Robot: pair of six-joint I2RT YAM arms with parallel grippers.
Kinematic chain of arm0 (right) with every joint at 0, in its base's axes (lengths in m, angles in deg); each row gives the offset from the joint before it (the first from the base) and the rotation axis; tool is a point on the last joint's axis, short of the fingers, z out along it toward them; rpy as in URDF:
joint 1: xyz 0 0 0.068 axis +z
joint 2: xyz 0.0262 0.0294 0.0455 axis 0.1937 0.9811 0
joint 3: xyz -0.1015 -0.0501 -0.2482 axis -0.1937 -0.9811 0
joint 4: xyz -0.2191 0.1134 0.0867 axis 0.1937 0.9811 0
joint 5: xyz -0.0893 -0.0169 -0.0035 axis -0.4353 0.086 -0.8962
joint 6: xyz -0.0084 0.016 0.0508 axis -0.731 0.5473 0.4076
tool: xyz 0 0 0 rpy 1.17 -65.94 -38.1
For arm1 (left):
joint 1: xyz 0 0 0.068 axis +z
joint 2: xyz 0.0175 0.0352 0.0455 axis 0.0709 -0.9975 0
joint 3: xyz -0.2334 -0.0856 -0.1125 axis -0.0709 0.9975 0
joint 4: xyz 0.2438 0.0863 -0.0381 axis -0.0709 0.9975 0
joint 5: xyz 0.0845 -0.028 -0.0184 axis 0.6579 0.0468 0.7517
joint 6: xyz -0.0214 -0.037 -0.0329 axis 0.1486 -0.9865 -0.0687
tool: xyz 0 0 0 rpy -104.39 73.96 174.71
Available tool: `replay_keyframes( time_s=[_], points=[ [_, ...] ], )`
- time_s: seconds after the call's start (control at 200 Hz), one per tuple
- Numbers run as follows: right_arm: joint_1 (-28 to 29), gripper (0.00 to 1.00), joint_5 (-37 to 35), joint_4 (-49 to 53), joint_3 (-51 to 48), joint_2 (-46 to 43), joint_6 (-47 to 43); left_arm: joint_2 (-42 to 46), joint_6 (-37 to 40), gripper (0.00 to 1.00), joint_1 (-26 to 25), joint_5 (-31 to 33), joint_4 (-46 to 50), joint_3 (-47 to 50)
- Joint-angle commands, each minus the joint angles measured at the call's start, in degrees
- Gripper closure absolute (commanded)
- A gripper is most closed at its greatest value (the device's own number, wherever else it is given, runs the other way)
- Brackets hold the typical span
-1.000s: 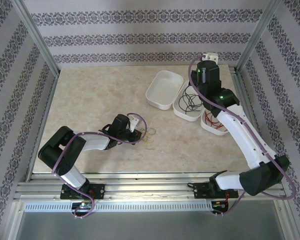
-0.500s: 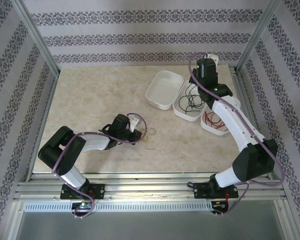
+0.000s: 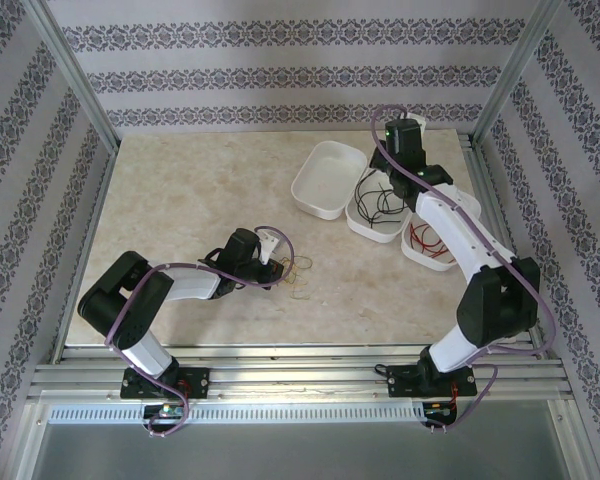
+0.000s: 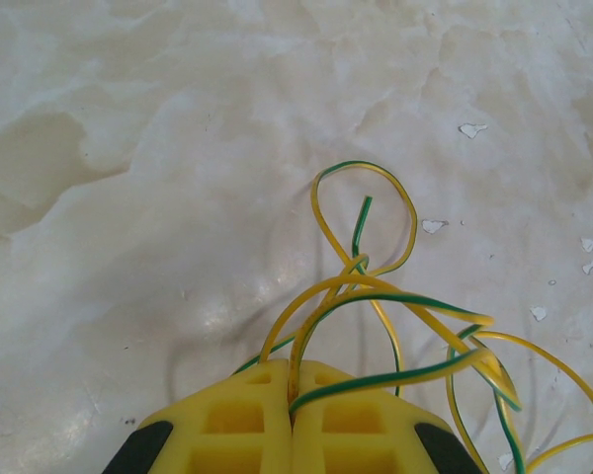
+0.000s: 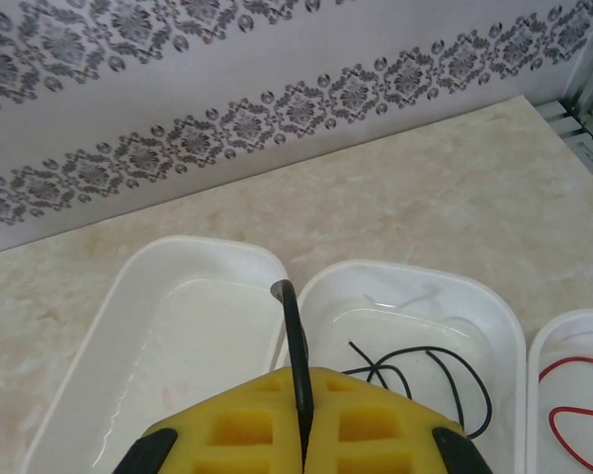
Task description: Untangle the cables
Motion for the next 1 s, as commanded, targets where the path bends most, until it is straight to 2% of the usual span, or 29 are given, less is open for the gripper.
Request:
replay_keyframes(
  time_s=[0.0, 0.44, 0.994],
  points=[
    [-1.8, 1.0, 0.0, -1.6, -1.0, 2.0, 0.8, -0.4, -0.8, 1.0, 0.8, -0.3, -0.9, -0.9],
    [-7.1, 1.0, 3.6, -1.7, -7.1, 6.4, 1.9, -0.9, -0.7, 1.0, 0.8, -0.4, -0.3, -1.7],
    [-8.4, 1.0, 7.3, 6.1, -7.1, 12.9, 3.0, -1.1, -0.7, 1.0, 0.8, -0.9, -1.0, -1.7]
  ],
)
